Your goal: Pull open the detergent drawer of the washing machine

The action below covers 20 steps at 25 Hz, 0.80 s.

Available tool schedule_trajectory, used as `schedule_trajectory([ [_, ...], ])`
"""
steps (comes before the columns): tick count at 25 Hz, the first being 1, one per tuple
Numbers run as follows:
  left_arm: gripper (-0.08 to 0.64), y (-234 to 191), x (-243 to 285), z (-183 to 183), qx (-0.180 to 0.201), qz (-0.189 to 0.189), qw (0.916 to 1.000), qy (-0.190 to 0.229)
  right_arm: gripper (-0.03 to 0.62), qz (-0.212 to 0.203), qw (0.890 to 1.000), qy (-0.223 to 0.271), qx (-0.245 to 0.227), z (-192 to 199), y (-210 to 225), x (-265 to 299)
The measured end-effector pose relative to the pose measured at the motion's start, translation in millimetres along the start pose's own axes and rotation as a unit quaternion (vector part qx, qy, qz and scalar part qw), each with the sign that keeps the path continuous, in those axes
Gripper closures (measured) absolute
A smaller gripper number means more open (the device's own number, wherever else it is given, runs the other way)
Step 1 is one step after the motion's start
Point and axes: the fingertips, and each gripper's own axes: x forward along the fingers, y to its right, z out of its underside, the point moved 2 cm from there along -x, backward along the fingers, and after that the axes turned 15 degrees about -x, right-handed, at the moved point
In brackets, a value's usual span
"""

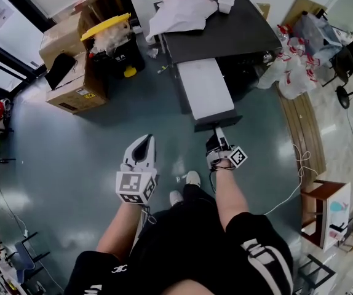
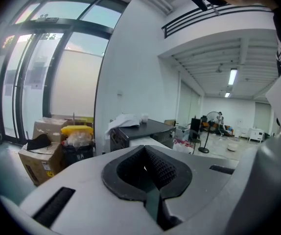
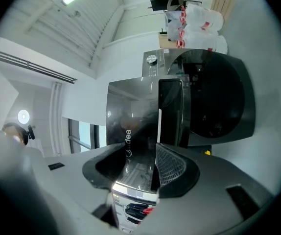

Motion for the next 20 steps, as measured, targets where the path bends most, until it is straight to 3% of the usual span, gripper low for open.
schedule_trajectory([
  [12, 0.557, -5.7, -7.8, -9.8, -0.003, -0.005, 0.9999, 0.009, 0.413, 0.066, 0.998, 0.005, -0.003, 2.6, 2.9, -3.8],
  [17, 0.557, -4.1, -16.4, -18.2, -0.008, 0.005, 0.9997, 0.023, 0.414, 0.109, 0.988, -0.059, -0.087, 6.3, -10.8, -9.4],
  [20, 0.557, 0.5, -23.6, -23.1, -0.011, 0.017, 0.9993, 0.033, 0.414, 0.143, 0.975, -0.095, -0.144, -0.9, -31.7, -14.0],
])
